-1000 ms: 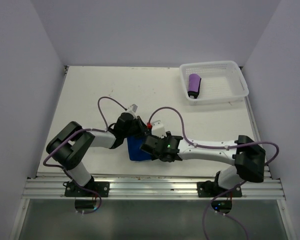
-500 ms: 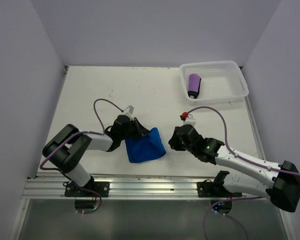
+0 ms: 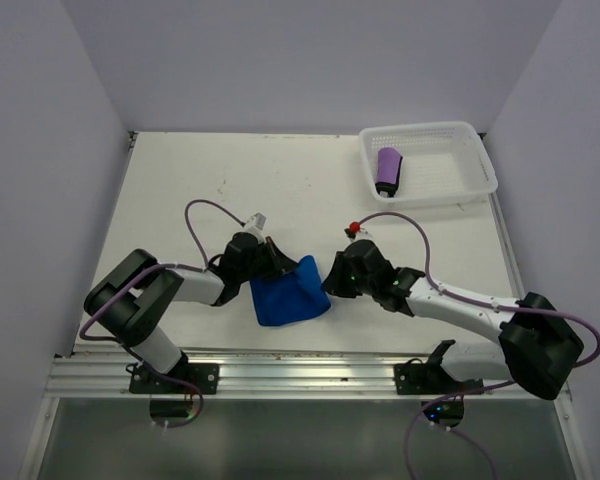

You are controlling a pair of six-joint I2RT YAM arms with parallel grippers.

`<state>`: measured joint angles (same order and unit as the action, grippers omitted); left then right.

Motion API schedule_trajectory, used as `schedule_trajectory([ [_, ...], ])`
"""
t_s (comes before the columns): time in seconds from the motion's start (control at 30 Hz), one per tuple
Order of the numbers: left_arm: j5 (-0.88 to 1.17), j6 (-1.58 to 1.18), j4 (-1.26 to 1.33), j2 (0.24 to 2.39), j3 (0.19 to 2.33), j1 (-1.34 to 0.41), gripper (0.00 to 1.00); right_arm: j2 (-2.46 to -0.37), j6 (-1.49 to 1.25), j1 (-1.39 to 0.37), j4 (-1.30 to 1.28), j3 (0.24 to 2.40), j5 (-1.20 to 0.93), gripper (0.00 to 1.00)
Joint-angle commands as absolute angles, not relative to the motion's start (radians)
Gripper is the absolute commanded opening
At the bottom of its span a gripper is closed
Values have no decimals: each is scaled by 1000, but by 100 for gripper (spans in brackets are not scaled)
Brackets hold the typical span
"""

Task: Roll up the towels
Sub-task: Roll the towel

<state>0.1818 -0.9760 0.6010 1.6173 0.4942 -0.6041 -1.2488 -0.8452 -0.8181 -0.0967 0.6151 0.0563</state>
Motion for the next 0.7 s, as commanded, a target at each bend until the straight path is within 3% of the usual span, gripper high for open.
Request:
schedule_trajectory([
  [0.0,153,-934,604,1605,468,-598,0,-1266,-833,-833,-6,623,5,17],
  [0.67,95,-908,520,1500,417,-563,0,-1468,-765,-1009,-130,732,115,18],
])
